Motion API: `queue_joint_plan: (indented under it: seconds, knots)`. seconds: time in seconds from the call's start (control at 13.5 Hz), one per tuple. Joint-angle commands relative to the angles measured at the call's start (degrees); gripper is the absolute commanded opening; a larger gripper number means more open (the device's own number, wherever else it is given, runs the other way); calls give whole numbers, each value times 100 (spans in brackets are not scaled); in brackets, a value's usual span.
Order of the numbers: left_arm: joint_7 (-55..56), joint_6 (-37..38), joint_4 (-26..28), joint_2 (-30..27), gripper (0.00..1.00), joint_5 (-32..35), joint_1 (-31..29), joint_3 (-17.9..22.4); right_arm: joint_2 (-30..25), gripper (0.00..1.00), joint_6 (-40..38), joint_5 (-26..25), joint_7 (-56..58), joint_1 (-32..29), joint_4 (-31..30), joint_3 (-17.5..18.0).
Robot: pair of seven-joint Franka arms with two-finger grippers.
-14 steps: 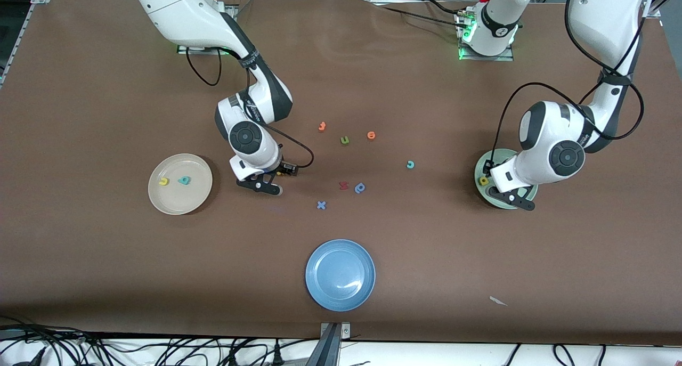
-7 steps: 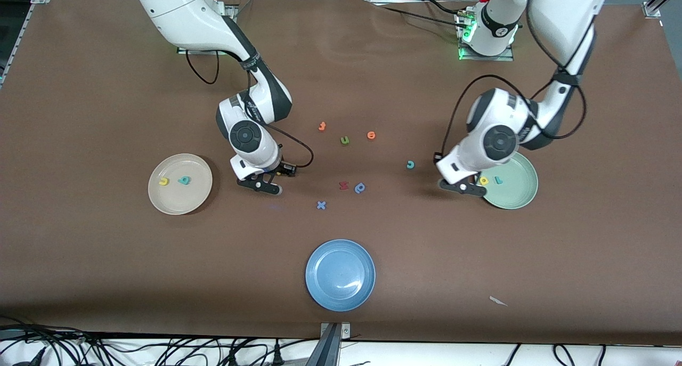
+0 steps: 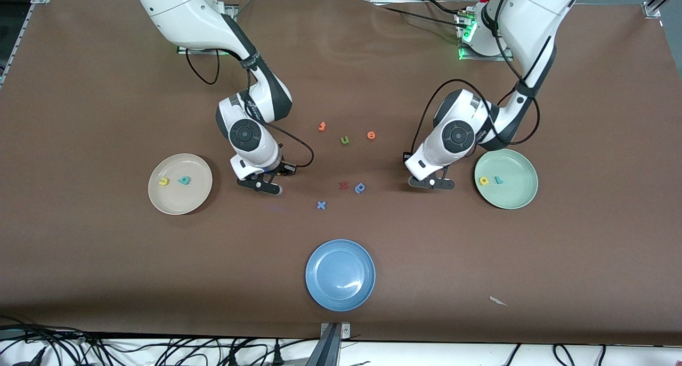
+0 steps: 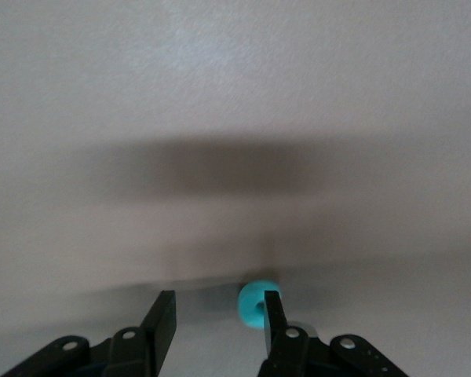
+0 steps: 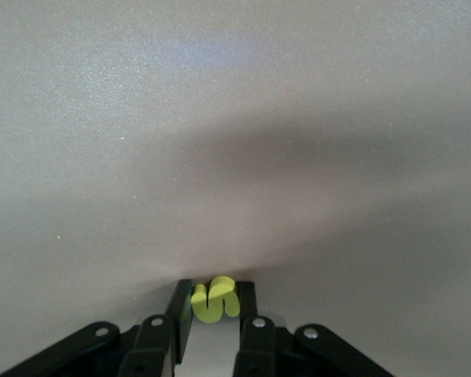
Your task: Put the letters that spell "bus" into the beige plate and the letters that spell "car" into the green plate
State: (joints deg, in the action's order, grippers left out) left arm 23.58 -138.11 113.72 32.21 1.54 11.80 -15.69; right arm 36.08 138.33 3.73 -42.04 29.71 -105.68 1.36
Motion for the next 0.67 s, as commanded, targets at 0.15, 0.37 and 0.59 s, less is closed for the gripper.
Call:
queue_joint_plan:
  seconds: [0.15, 0.37, 0.59]
  knots:
    - [173, -120, -87, 101, 53, 30, 138, 22, -215, 23, -979, -83, 20, 18, 468, -232]
    - [173, -120, -87, 110, 50, 56, 138, 22, -268, 23, -2210, -101, 702, 9, 1127, -741]
    - [173, -120, -52, 119, 49, 83, 147, 14, -365, 23, -2635, -66, 1967, -9, 1103, -1365]
